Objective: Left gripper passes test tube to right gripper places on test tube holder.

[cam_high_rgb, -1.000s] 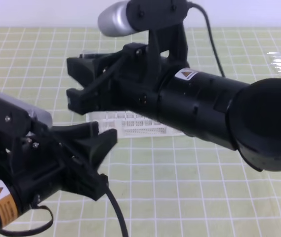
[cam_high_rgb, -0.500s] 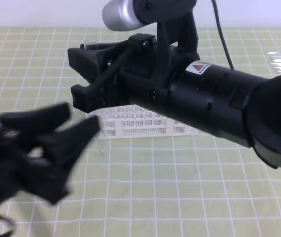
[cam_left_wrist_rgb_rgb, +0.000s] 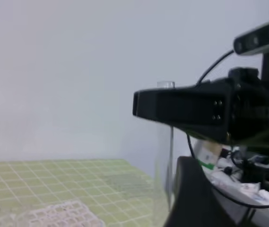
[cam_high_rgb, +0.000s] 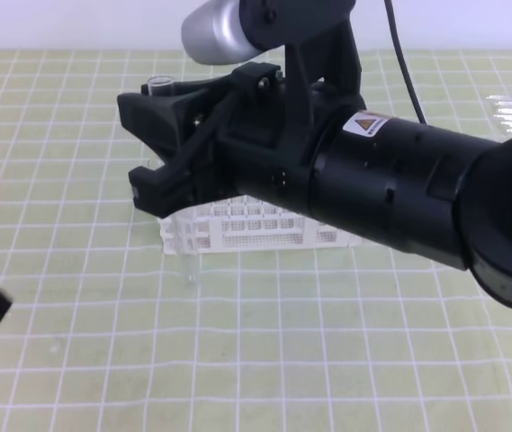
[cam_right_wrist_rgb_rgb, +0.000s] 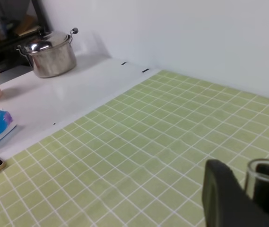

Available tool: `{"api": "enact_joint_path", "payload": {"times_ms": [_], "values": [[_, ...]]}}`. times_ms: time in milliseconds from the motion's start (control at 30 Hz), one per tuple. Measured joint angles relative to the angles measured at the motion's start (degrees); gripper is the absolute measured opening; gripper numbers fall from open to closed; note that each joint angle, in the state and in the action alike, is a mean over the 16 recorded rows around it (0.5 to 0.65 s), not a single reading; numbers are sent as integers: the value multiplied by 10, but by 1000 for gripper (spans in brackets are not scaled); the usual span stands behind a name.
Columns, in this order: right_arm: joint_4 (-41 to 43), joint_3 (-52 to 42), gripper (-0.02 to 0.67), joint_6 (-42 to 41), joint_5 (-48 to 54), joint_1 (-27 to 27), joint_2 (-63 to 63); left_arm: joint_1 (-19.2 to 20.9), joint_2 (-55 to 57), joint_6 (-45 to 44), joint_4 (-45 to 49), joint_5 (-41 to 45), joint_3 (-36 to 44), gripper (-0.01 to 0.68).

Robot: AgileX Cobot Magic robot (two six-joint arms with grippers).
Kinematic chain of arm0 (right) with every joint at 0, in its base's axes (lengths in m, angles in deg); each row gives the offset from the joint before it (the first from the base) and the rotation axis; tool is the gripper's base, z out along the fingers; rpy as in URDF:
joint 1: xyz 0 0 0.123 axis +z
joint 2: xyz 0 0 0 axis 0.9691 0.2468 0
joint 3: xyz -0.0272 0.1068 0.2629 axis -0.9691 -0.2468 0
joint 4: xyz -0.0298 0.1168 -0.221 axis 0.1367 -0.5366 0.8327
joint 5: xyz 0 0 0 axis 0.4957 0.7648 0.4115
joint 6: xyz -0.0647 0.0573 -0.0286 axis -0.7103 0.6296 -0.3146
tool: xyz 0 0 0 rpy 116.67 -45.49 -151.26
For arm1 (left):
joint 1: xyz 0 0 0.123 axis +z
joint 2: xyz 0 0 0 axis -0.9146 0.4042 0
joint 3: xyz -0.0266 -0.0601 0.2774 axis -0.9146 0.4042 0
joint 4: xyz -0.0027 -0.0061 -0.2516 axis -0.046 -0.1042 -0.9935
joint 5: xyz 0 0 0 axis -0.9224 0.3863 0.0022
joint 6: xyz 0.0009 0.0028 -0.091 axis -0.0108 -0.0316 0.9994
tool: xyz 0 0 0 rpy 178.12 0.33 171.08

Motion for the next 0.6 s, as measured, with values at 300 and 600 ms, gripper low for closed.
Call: {"api": "enact_joint_path", "payload": {"times_ms": [300, 600], "values": [[8, 0, 9, -1, 13, 0, 0, 0, -55, 0, -23, -30, 90, 27], [14, 0, 9, -1, 20, 0, 0, 0, -59, 0, -22, -47, 179, 14]]}}
